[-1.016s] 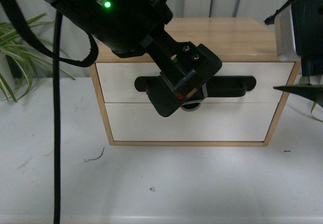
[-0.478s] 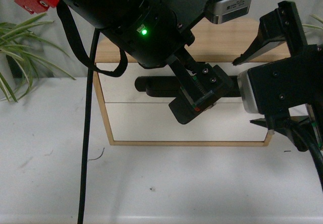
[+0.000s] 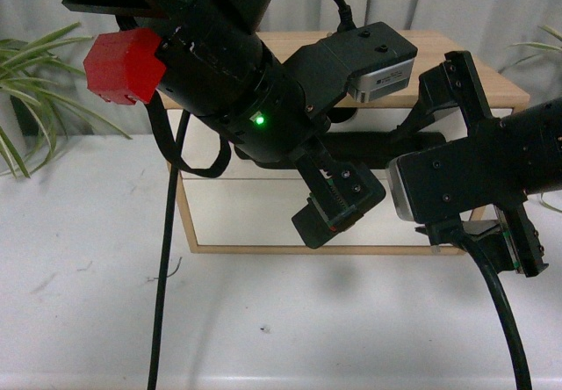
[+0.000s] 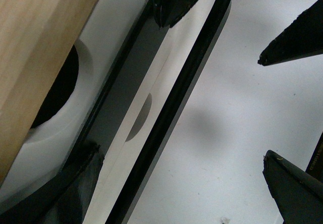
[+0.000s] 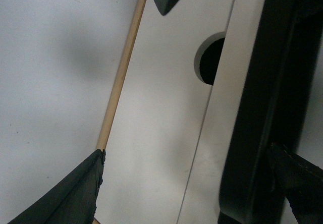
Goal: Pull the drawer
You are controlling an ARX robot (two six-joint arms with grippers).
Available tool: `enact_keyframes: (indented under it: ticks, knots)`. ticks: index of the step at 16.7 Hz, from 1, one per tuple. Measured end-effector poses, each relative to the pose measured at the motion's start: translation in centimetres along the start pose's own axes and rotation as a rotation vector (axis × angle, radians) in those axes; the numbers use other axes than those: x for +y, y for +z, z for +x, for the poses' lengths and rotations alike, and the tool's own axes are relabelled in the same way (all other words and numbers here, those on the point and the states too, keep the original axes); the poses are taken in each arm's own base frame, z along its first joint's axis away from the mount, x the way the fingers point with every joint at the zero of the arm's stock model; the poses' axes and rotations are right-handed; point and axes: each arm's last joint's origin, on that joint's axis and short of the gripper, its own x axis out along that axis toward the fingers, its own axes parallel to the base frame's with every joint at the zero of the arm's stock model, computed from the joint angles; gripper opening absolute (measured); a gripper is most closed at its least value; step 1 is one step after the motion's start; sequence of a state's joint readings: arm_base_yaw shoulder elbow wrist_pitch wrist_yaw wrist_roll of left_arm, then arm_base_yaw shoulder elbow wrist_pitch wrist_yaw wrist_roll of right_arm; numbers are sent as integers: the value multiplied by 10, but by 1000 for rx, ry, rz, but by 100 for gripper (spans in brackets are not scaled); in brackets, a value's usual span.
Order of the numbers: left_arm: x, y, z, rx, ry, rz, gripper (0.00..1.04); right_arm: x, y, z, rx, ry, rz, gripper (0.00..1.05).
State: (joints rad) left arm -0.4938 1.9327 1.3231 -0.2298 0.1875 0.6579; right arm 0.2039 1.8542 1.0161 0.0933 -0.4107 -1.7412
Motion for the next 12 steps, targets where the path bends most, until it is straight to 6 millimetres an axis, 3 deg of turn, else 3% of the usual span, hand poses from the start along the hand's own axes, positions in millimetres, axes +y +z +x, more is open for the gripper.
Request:
enact_keyframes:
  ticks: [1, 4, 12]
  knots:
    - [-2, -1, 7, 1, -4, -4, 98, 7, -1, 11, 2, 20, 2, 98]
    - [-6, -3, 14, 9, -23, -2, 98, 11, -1, 17, -3, 27, -4, 98]
    - [-12, -4, 20, -6, -41, 17, 98, 18, 1, 17, -10, 30, 16, 98]
